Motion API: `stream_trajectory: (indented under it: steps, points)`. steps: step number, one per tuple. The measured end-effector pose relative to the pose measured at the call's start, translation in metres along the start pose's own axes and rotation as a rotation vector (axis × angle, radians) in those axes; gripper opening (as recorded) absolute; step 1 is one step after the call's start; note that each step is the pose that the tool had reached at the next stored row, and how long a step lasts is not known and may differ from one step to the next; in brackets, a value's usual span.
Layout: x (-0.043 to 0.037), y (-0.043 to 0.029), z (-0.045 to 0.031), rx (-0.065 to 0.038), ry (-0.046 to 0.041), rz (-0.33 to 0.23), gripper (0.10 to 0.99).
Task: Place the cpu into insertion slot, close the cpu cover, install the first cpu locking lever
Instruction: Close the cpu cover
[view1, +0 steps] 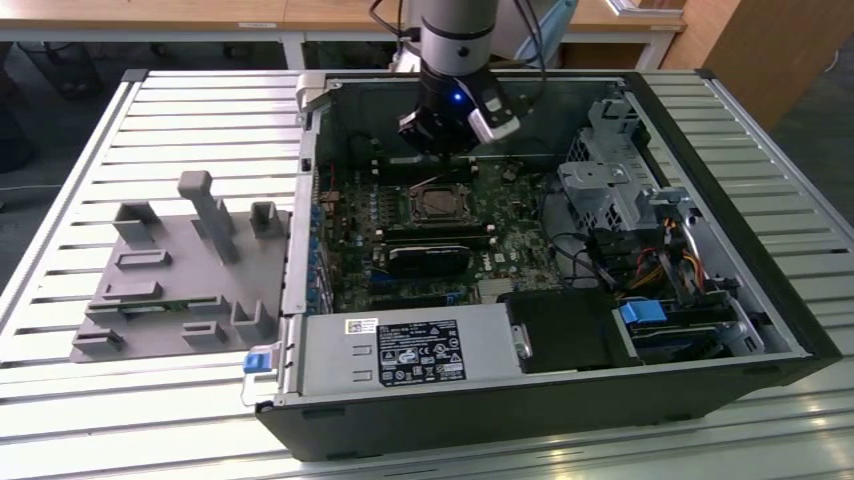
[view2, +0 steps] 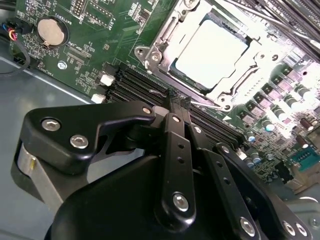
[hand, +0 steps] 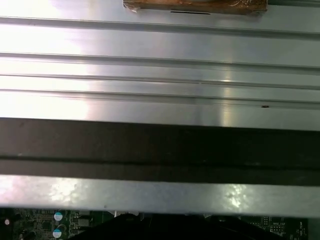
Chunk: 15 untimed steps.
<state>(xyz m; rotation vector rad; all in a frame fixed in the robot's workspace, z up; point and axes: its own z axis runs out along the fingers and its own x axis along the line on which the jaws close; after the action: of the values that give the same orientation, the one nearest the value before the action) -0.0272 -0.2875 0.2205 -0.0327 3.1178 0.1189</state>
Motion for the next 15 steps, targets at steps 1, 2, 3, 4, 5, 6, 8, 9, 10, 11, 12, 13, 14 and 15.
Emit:
stream_trajectory:
  steps: [1, 2, 3, 4, 5, 6, 8, 9, 10, 11, 12, 13, 14, 15]
  points:
    - [-0.0008, -0.0001, 0.0005, 0.000, 0.0000, 0.000, 0.106]
    - [-0.0015, -0.0001, 0.0010, 0.000, 0.0000, 0.000, 0.106]
    - [-0.0022, -0.0002, 0.0015, 0.000, 0.0000, 0.000, 0.106]
    - [-0.0029, -0.0002, 0.0020, 0.000, 0.0000, 0.000, 0.106]
    - [-0.0035, -0.0003, 0.0025, 0.000, 0.0000, 0.000, 0.106]
    - [-0.0040, -0.0003, 0.0030, 0.000, -0.0001, 0.000, 0.106]
    - [-0.0052, -0.0004, 0.0041, 0.000, 0.0000, 0.000, 0.106]
    - [-0.0057, -0.0005, 0.0047, 0.000, 0.0000, 0.000, 0.106]
    - [-0.0062, -0.0005, 0.0054, 0.000, 0.0000, 0.000, 0.106]
    - [-0.0066, -0.0006, 0.0062, 0.000, 0.0000, 0.000, 0.106]
    - [-0.0070, -0.0007, 0.0071, 0.000, 0.0000, 0.000, 0.106]
    - [-0.0073, -0.0008, 0.0081, 0.000, 0.0000, 0.000, 0.106]
    - [-0.0077, -0.0008, 0.0092, 0.000, 0.0000, 0.000, 0.106]
    - [-0.0081, -0.0009, 0.0102, 0.000, 0.0000, 0.000, 0.106]
